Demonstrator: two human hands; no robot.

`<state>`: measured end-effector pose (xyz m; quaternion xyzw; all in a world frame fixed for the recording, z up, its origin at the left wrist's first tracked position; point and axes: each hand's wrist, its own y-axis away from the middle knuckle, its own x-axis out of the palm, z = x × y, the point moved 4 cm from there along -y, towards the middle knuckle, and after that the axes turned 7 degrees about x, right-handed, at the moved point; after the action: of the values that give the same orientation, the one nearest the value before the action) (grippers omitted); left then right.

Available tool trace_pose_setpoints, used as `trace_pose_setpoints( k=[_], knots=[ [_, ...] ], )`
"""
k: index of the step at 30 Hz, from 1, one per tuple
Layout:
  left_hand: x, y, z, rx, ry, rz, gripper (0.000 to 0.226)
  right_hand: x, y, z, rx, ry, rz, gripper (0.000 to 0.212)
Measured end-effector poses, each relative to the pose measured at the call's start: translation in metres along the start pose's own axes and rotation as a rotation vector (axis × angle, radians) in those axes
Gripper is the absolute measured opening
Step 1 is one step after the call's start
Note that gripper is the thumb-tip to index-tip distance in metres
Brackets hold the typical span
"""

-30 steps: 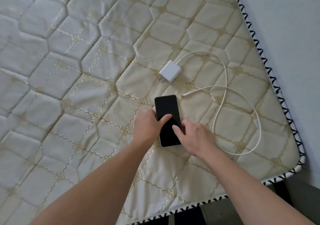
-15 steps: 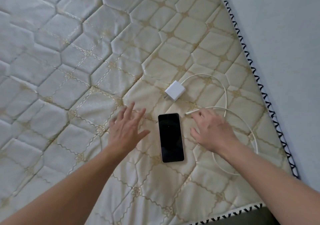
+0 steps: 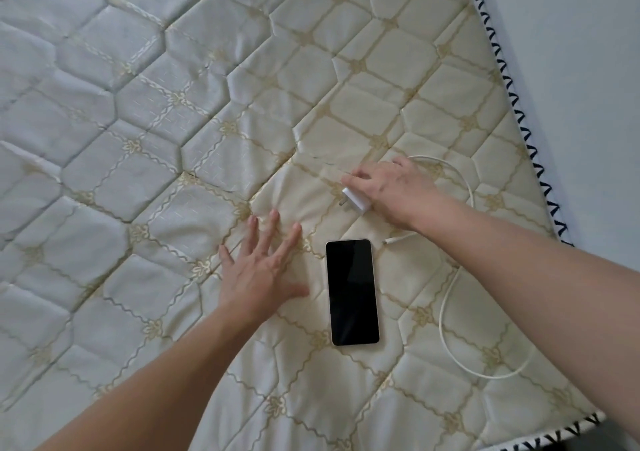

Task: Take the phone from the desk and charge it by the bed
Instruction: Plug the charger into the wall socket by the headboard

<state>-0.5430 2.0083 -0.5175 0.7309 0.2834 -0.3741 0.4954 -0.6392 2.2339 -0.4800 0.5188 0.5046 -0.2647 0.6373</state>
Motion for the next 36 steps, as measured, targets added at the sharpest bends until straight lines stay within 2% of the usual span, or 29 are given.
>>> trace_pose_setpoints(
  k=[3, 7, 11, 14, 18, 23, 27, 30, 36],
  knots=[
    [0.000, 0.000, 0.000, 0.003, 0.004, 0.003, 0.106, 0.002, -0.003, 0.000, 0.017, -0.027, 0.031, 0.054],
    [-0.001, -0.001, 0.000, 0.002, 0.012, 0.024, 0.106, 0.002, 0.009, -0.009, 0.173, -0.129, 0.036, 0.056],
    [-0.008, -0.002, 0.002, 0.020, 0.003, 0.048, 0.109, -0.004, 0.041, -0.023, 0.292, -0.262, -0.067, 0.044],
    [-0.011, -0.008, 0.011, 0.066, -0.029, 0.103, 0.121, -0.017, 0.080, -0.035, 0.388, -0.373, -0.157, 0.042],
    [-0.037, -0.001, -0.001, 0.076, 0.063, 0.032, 0.118, -0.040, 0.150, -0.050, 0.546, -0.633, -0.291, 0.057],
    [-0.085, 0.037, -0.100, 0.301, 0.060, -0.176, 0.089, -0.049, 0.258, -0.069, 0.876, -1.014, -0.494, 0.043],
    [-0.100, 0.065, -0.209, 0.599, 0.030, -0.200, 0.080, -0.022, 0.363, -0.068, 1.264, -1.189, -0.554, 0.028],
    [-0.103, 0.087, -0.290, 0.847, -0.034, -0.209, 0.075, 0.015, 0.437, -0.053, 1.511, -1.389, -0.670, 0.024],
    [-0.082, 0.117, -0.421, 1.183, -0.126, -0.150, 0.071, 0.068, 0.529, -0.028, 1.720, -1.556, -0.810, 0.014]
  ],
)
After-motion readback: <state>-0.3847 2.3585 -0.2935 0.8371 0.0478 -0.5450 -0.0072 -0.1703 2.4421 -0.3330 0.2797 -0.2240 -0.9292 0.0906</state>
